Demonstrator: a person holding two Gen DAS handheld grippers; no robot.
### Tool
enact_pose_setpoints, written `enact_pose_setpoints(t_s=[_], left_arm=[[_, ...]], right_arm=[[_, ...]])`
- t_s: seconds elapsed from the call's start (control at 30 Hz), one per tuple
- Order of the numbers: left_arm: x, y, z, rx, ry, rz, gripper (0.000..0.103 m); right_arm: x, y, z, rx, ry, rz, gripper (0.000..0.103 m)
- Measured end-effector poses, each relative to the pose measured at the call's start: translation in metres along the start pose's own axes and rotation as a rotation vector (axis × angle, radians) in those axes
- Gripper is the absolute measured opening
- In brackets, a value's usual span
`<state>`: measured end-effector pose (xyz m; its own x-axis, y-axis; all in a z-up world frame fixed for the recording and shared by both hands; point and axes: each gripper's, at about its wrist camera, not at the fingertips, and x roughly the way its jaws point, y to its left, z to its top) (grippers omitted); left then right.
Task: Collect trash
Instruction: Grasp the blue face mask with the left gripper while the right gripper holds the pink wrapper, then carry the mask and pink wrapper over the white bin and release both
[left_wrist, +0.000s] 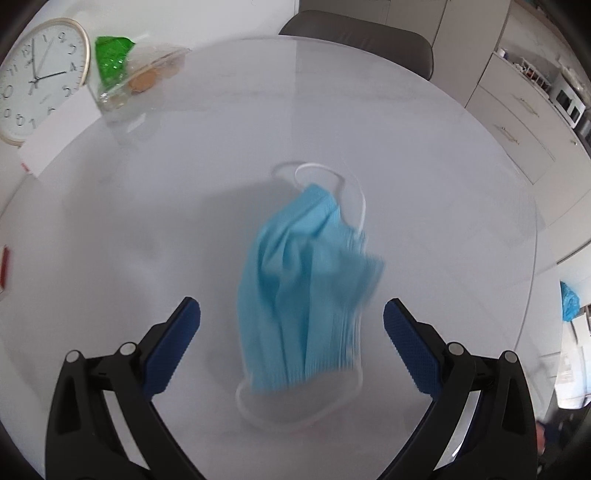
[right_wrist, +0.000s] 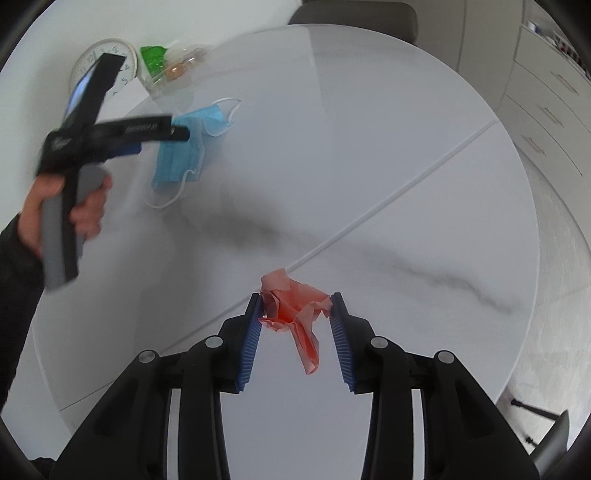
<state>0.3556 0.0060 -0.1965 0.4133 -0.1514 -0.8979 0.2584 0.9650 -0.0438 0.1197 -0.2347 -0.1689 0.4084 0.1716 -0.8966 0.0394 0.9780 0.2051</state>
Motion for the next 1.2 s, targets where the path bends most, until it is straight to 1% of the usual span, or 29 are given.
enact_pose_setpoints(t_s=[0.07, 0.1, 0.13, 0.17, 0.23, 0.27, 0.3, 0.33, 0.47, 0.57, 0.63, 0.77, 0.87, 0.97, 1.0, 1.07, 1.17, 1.2], left_arm=[[0.008, 0.0, 0.006, -0.004, 0.003, -0.018, 0.094], [0.013, 0.0, 0.007, -0.006, 0.01, -0.029, 0.086], [0.017, -0.001, 0.008, -0.008, 0.017, -0.039, 0.075], [0.02, -0.001, 0.009, -0.012, 0.023, -0.045, 0.07], [0.023, 0.0, 0.008, -0.032, 0.02, -0.061, 0.047], [0.024, 0.0, 0.007, -0.035, 0.022, -0.065, 0.04], [0.024, -0.001, 0.006, -0.034, 0.025, -0.075, 0.025], [0.024, -0.002, 0.005, -0.029, 0.024, -0.08, 0.02], [0.012, -0.008, -0.004, 0.023, -0.005, -0.061, 0.015], [-0.005, -0.013, -0.014, 0.031, -0.02, -0.088, 0.015], [-0.024, -0.021, -0.029, 0.039, -0.022, -0.112, 0.015], [-0.064, -0.048, -0.064, 0.103, -0.027, -0.149, 0.015], [-0.097, -0.079, -0.098, 0.147, -0.022, -0.204, 0.015], [-0.128, -0.12, -0.136, 0.197, -0.002, -0.256, 0.015], [-0.133, -0.129, -0.144, 0.21, 0.005, -0.268, 0.015], [-0.149, -0.159, -0.167, 0.267, 0.018, -0.284, 0.015], [-0.166, -0.195, -0.192, 0.346, 0.021, -0.299, 0.015], [-0.171, -0.209, -0.201, 0.374, 0.029, -0.319, 0.015]], right_arm=[[0.0, -0.005, -0.003, 0.016, 0.004, -0.003, 0.039], [0.0, -0.006, -0.004, 0.021, 0.006, -0.004, 0.039], [0.001, -0.005, -0.004, 0.025, 0.007, -0.006, 0.039], [0.002, -0.005, -0.005, 0.028, 0.008, -0.009, 0.039], [0.003, -0.006, -0.005, 0.033, 0.011, -0.011, 0.039], [0.002, -0.009, -0.007, 0.035, 0.011, -0.012, 0.039], [0.0, -0.01, -0.01, 0.036, 0.011, -0.012, 0.039], [0.0, -0.011, -0.01, 0.037, 0.011, -0.012, 0.039], [-0.001, -0.007, -0.005, 0.034, 0.0, -0.014, 0.039], [-0.01, -0.008, -0.01, 0.035, -0.016, -0.015, 0.039], [-0.018, -0.013, -0.016, 0.038, -0.027, -0.016, 0.039], [-0.038, -0.021, -0.035, 0.047, -0.043, -0.026, 0.039], [-0.055, -0.033, -0.057, 0.067, -0.048, -0.039, 0.039], [-0.073, -0.048, -0.082, 0.095, -0.052, -0.059, 0.039], [-0.079, -0.053, -0.091, 0.108, -0.054, -0.067, 0.039], [-0.092, -0.066, -0.112, 0.14, -0.06, -0.084, 0.039], [-0.109, -0.09, -0.145, 0.198, -0.066, -0.11, 0.04], [-0.113, -0.096, -0.154, 0.215, -0.067, -0.119, 0.04]])
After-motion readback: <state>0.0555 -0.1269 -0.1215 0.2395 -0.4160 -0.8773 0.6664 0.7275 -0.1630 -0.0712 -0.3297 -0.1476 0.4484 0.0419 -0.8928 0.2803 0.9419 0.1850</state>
